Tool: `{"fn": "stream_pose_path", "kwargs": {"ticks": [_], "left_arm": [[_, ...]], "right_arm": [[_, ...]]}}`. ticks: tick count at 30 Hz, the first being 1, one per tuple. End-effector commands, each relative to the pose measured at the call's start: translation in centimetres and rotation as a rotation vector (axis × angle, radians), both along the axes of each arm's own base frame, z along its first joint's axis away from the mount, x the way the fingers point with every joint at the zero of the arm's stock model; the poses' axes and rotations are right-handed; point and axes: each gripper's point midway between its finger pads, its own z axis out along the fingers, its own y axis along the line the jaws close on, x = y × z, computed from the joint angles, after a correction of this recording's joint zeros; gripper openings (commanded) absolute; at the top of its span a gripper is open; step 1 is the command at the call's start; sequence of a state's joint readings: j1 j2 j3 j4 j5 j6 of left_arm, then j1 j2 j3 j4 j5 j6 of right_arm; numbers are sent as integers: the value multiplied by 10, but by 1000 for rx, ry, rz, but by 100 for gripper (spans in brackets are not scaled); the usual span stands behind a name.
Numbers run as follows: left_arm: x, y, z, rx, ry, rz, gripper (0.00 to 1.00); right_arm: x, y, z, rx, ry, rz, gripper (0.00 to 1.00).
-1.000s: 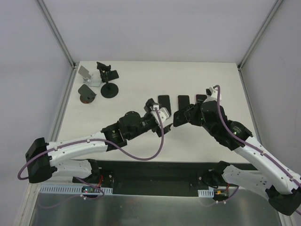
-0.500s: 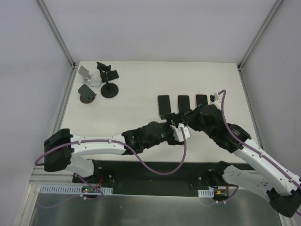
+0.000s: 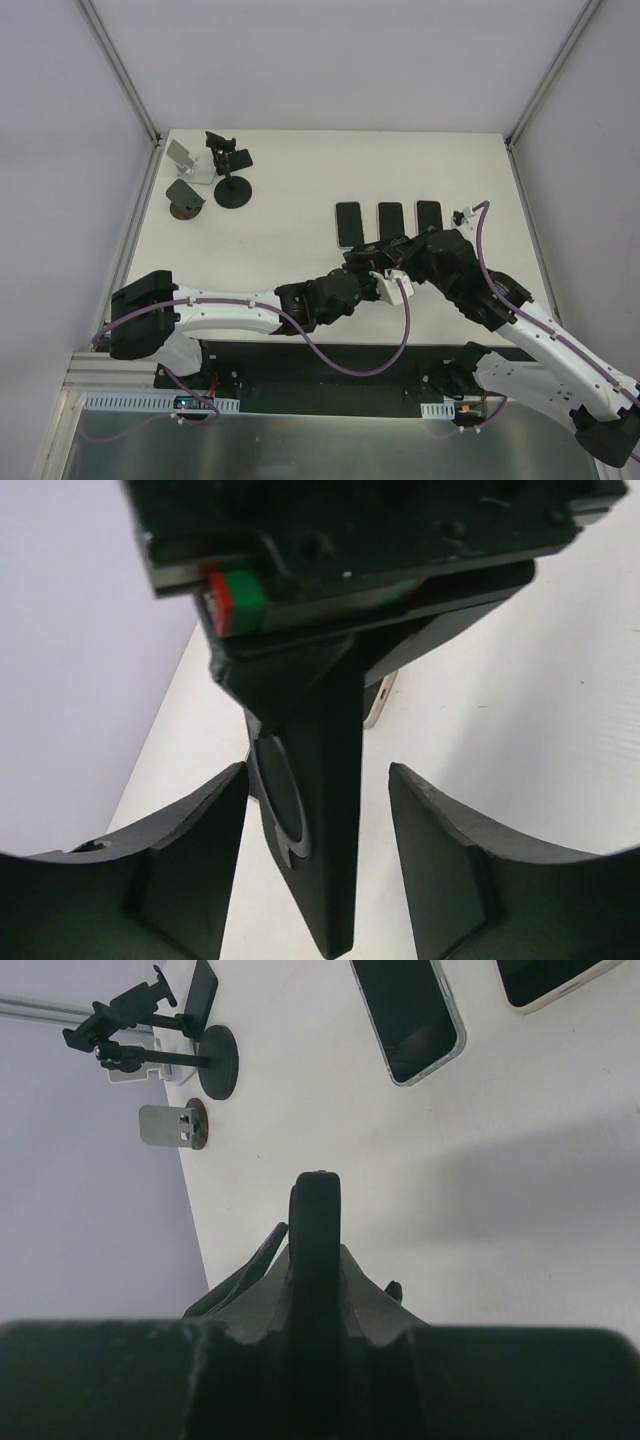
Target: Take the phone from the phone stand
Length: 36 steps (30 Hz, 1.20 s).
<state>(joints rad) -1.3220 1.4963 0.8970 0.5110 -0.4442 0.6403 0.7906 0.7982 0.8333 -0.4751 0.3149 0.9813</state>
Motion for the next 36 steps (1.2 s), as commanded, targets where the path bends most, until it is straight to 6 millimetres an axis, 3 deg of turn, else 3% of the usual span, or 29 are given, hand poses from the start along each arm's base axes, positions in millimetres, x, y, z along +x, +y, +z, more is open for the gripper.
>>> {"fn": "stream_pose_path", "kwargs": {"ticks": [1,4,5,9,12,13,15,16,20,25,26,30,32,33,36], "left_arm": [[11,2,22,-77,-28,85,49],[12,4,23,-84,-27,99,37],[12,4,24,-86,-29,101,25],[11,5,25,-91,-27,106,1],[11,9,25,-93,-22,116,0],[10,11,27,-101,-17,122,0],[11,15,22,-95,-5,137,0],[12,19,22,-109,13,157,0],[16,32,11,-136,101,202,0],[28,60,-6,-244,382,260,0],[42,74,-4,-312,448,312,0],[64,101,-15,-413,623,379,0],[66,106,-23,-447,727,367,0],[81,120,-24,-513,780,420,0],[95,134,-30,-626,958,444,0]], "right_arm": [[11,4,40,174,-86,-65,1],[11,5,36,186,-73,-74,1],[11,5,37,200,-70,-82,1],[14,0,35,231,-74,-126,9],[17,-7,39,250,-101,-163,32],[18,-8,42,252,-114,-171,46],[21,-14,49,249,-153,-191,61],[22,-16,52,244,-168,-197,75],[26,-31,68,164,-259,-218,97],[24,-57,77,-65,-370,-202,96],[24,-65,79,-97,-388,-223,96],[14,-92,90,-199,-470,-243,96],[11,-100,95,-268,-515,-225,96],[9,-103,96,-290,-529,-216,96],[4,-109,103,-354,-589,-182,96]]}}
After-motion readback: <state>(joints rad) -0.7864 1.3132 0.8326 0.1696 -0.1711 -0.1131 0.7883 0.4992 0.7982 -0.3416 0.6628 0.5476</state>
